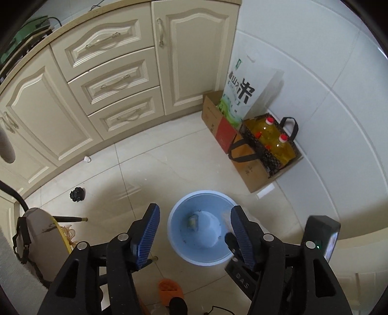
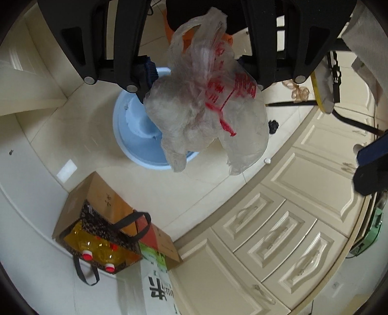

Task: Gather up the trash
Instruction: 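Open the left gripper over the bin while the right releases the clear bags, then grasp the black plastic bag with the left gripper while the right grasps clear plastic, then carry the black bag and clear plastic with both grippers to the bin, then open both grippers to drop the items into the bin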

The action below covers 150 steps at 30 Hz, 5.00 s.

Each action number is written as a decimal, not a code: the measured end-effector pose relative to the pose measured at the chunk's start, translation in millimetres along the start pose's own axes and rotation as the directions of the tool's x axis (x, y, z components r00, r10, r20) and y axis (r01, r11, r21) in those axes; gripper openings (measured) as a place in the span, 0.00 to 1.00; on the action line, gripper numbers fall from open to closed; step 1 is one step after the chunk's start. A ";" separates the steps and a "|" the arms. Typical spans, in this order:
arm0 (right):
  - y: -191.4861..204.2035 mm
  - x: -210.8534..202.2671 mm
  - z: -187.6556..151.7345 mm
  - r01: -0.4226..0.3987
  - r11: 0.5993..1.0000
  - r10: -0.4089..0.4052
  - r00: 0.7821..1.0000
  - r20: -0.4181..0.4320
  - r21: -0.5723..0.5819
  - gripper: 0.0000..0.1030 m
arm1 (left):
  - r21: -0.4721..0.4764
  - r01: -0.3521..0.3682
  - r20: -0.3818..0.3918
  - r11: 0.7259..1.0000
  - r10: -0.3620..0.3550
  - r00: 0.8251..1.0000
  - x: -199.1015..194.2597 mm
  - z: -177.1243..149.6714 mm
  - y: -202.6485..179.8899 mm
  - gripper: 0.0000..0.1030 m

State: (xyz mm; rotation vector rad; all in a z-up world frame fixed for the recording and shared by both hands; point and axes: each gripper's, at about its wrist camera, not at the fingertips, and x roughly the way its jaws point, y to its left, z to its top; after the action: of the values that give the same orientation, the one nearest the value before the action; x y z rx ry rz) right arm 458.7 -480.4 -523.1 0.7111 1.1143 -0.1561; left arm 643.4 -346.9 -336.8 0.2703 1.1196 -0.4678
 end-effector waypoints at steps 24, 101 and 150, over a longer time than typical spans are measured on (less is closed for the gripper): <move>194.9 -227.4 -57.2 -0.151 0.910 0.261 0.932 0.250 -0.387 0.99 | -0.138 -0.140 0.446 0.980 0.188 0.875 -305.2 -188.6 100.9 0.83; 69.1 -135.4 -23.3 -0.099 0.967 0.132 0.983 0.128 -0.234 0.27 | 0.123 -0.027 0.149 0.992 0.009 0.989 -156.9 -130.4 -3.9 0.47; 145.1 -200.8 -32.0 -0.034 0.935 0.128 0.960 0.248 -0.354 0.85 | -0.093 -0.120 0.389 0.988 0.147 0.909 -291.5 -177.3 51.8 0.83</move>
State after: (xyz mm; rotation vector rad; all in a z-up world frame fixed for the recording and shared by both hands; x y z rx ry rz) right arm 408.8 -395.0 -293.7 0.4037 0.8217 0.0178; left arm 424.1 -159.3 -147.3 0.1810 0.7131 -0.3418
